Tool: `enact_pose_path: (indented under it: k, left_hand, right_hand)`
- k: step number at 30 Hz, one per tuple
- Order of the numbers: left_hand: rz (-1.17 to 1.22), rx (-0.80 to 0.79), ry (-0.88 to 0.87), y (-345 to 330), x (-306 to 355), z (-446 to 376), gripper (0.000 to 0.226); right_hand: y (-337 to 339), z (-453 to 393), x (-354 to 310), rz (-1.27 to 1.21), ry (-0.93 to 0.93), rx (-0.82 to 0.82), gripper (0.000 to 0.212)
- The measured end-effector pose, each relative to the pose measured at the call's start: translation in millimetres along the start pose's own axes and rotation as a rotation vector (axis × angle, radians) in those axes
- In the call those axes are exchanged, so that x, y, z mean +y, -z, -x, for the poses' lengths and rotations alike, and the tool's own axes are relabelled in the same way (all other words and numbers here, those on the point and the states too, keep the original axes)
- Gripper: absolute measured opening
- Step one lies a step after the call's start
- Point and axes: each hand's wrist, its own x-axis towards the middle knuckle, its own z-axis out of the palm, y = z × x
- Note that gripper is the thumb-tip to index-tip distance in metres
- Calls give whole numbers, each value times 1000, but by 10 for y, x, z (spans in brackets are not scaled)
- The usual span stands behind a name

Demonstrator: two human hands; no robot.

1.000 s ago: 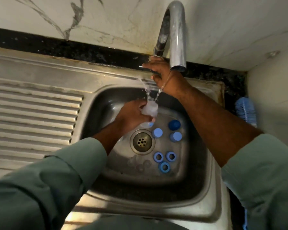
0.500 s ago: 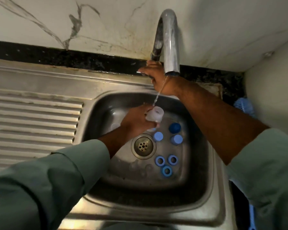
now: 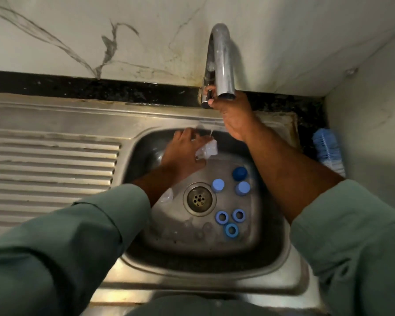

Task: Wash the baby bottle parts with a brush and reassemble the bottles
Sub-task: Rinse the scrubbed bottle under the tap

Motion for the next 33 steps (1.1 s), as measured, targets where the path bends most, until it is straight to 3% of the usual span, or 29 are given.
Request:
enact_pose_path:
  k: [2, 5, 11, 15, 19, 21, 22, 23, 24, 25, 27, 28, 30, 33]
  left_hand:
    - [-412, -83, -155, 208, 21, -10, 67]
    - [-773, -175, -293, 491, 168, 84, 62]
    - [-848, -268, -280, 726, 491, 337, 57]
    - [-761, -309, -248, 848, 677, 543, 86]
    - [-542, -294, -152, 989, 744, 676, 70]
    - [-176, -125, -172, 1203, 722, 725, 55]
    - [53, 66, -198, 1257, 701, 782, 52]
    - [180, 267, -186, 1205, 617, 859, 52]
    - [200, 346, -123, 1092, 547, 961, 51]
    - [87, 238, -58, 921, 499, 1086, 50]
    - [-28, -87, 102, 471, 334, 1362, 54]
    - [44, -84, 162, 332, 250, 1494, 58]
    - [236, 89, 223, 339, 71, 1628, 68]
    - [447, 311, 302, 505, -268, 1880, 64]
  right_hand:
    - [42, 121, 39, 18, -21, 85, 26]
    - [159, 474, 231, 225, -30, 130, 15]
    - [333, 1146, 511, 568, -113, -157, 10]
    - [337, 1471, 435, 746, -90, -212, 7]
    - [308, 1597, 325, 896, -151, -202, 13]
    - [317, 1638, 238, 927, -106, -167, 12]
    - [326, 1663, 186, 904, -58, -117, 11]
    - [330, 1702, 138, 874, 2, -49, 10]
    - [325, 1749, 82, 855, 65, 17, 9]
    - [318, 1789, 54, 850, 100, 59, 9]
    - [239, 1853, 54, 933, 85, -12, 9]
    - [169, 1878, 67, 977, 54, -61, 9]
    - [-19, 1904, 43, 991, 23, -90, 7]
    - [-509, 1904, 30, 963, 92, -138, 8]
